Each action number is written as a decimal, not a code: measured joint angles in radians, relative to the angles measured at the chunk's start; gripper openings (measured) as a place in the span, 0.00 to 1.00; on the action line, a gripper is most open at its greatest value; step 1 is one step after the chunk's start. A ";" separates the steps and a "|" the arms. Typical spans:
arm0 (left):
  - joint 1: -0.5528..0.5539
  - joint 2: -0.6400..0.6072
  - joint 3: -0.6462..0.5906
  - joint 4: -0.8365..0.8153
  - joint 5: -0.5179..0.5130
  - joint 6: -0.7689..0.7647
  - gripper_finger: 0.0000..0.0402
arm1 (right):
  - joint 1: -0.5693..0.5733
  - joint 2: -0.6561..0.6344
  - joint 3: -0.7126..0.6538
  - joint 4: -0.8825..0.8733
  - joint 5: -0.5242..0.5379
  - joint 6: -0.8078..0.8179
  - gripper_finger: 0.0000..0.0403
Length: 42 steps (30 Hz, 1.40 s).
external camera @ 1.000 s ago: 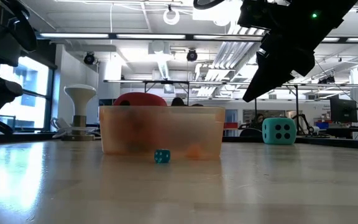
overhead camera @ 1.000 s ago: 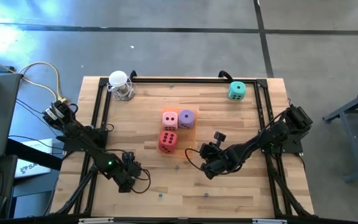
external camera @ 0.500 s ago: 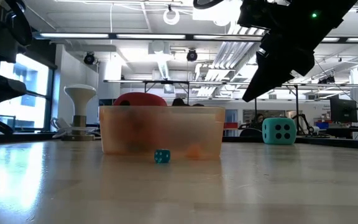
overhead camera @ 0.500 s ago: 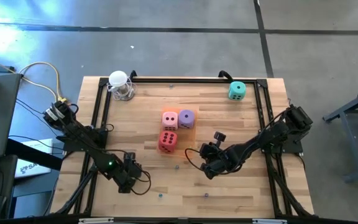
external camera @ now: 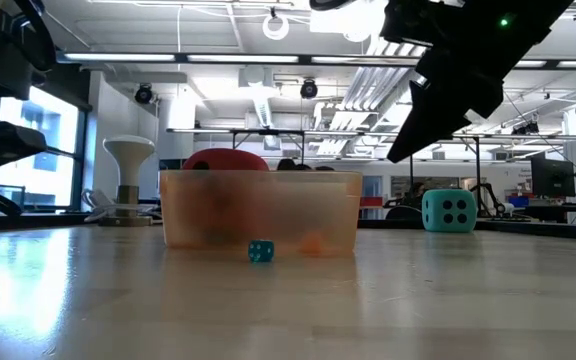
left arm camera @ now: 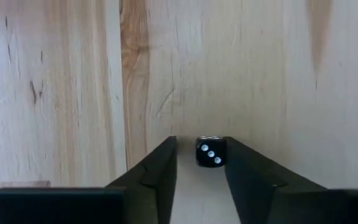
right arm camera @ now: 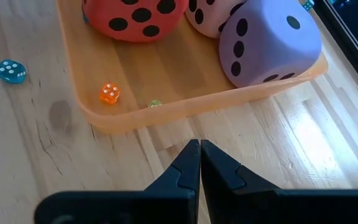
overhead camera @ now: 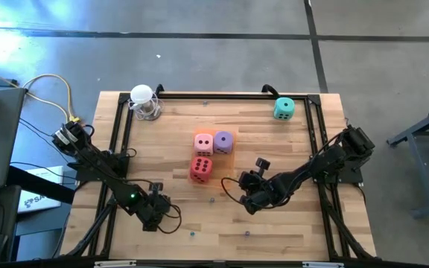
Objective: Pick & Place Dice
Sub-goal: Put the small black die into the orange bin
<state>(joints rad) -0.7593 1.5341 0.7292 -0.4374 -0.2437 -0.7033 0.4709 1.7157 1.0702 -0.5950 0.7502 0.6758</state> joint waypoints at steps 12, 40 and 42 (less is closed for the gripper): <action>0.009 -0.004 0.003 -0.004 -0.002 0.027 0.11 | 0.000 0.000 0.000 0.002 -0.001 0.000 0.01; 0.313 -0.095 0.131 0.253 -0.325 0.576 0.14 | 0.000 0.000 0.000 0.189 -0.101 -0.157 0.01; 0.340 -0.095 0.131 0.255 -0.292 0.557 0.14 | 0.000 0.000 0.000 0.189 -0.101 -0.157 0.01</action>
<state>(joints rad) -0.4197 1.4391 0.8600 -0.1829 -0.5360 -0.1461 0.4712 1.7157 1.0702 -0.4061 0.6491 0.5185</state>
